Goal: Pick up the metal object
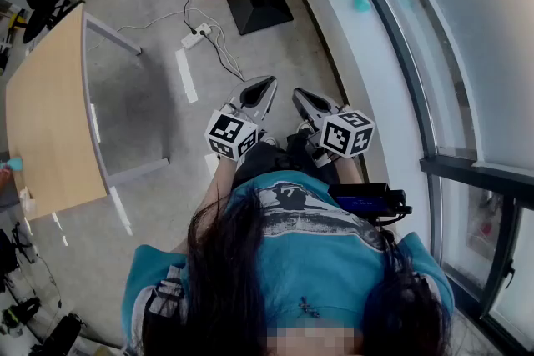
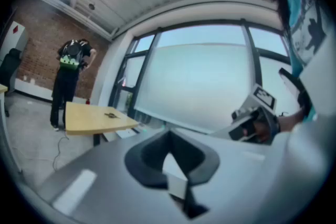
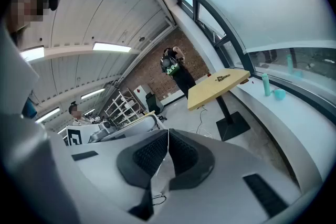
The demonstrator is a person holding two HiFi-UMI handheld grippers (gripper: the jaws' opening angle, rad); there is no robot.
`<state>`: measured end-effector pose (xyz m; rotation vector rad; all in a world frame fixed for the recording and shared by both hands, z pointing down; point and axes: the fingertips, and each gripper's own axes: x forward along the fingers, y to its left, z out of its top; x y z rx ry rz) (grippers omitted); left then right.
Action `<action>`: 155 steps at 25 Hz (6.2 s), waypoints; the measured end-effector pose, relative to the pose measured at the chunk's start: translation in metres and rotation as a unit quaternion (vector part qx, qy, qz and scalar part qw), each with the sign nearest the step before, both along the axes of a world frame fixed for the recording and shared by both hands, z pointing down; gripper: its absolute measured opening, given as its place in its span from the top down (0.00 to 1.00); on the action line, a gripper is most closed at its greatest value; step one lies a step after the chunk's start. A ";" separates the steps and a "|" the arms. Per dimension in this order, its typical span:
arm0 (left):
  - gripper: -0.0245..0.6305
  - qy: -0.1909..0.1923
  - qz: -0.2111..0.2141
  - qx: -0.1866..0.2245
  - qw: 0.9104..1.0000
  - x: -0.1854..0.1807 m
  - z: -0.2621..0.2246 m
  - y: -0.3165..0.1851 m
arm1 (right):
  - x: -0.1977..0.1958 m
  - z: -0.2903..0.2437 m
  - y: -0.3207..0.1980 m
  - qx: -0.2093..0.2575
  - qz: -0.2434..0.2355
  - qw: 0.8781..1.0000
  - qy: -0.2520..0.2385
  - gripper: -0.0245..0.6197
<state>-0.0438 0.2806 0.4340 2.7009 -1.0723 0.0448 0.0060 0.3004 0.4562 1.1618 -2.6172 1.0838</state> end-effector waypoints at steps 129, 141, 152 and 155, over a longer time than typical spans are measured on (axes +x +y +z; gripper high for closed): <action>0.96 -0.006 -0.096 -0.103 0.990 -0.106 0.057 -0.645 | -0.018 0.138 -0.756 -0.151 -0.046 0.978 0.137 0.81; 0.96 0.002 -0.065 -0.112 0.992 -0.090 0.061 -0.550 | -0.011 0.086 -0.641 -0.130 -0.004 0.990 0.047 0.81; 0.96 0.000 -0.073 -0.112 0.991 -0.090 0.071 -0.548 | -0.010 0.076 -0.620 -0.130 -0.005 0.991 -0.021 0.81; 0.96 -0.004 -0.075 -0.108 0.991 -0.093 0.073 -0.554 | -0.015 0.076 -0.619 -0.128 -0.009 0.991 -0.031 0.81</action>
